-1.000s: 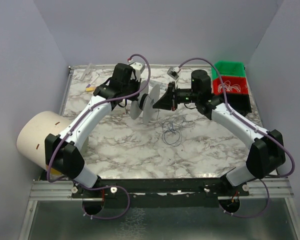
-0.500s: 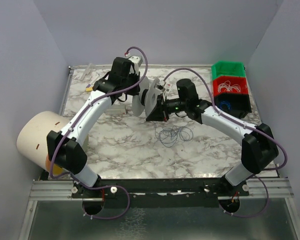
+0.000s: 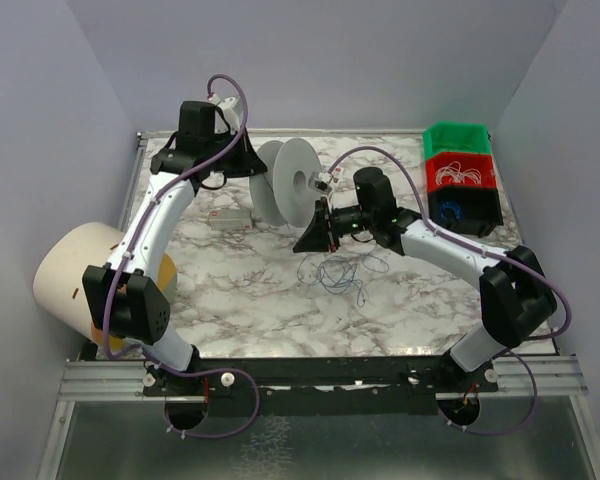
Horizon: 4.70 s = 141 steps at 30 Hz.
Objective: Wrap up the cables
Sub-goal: Wrap the cable around the cable reel.
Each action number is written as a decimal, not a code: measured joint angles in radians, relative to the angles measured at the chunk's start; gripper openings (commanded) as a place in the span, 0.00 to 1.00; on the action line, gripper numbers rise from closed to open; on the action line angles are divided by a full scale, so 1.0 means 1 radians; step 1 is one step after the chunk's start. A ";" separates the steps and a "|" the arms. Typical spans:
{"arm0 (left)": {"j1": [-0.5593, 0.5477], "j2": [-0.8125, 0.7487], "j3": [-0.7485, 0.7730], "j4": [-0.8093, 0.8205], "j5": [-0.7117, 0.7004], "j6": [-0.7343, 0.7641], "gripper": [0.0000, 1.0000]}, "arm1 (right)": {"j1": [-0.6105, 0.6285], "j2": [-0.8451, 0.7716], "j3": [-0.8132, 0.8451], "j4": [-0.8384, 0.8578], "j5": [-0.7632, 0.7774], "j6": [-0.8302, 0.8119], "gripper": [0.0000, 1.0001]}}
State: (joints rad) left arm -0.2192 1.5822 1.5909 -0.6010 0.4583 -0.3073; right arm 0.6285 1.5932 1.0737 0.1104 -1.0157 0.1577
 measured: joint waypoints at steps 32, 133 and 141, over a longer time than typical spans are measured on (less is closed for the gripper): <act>0.049 -0.062 -0.065 0.260 0.248 -0.171 0.00 | 0.013 -0.123 -0.143 0.237 1.262 -0.238 0.01; -0.146 -0.143 -0.082 0.010 -0.111 0.275 0.00 | -0.297 -0.113 0.133 -0.174 0.092 -0.148 0.01; -0.170 -0.157 -0.082 0.015 -0.128 0.294 0.00 | -0.303 -0.109 0.077 -0.057 -0.008 0.063 0.01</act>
State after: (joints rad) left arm -0.3893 1.4250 1.5085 -0.5861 0.3302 -0.0132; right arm 0.3252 1.4845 1.1507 0.0532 -1.0233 0.2211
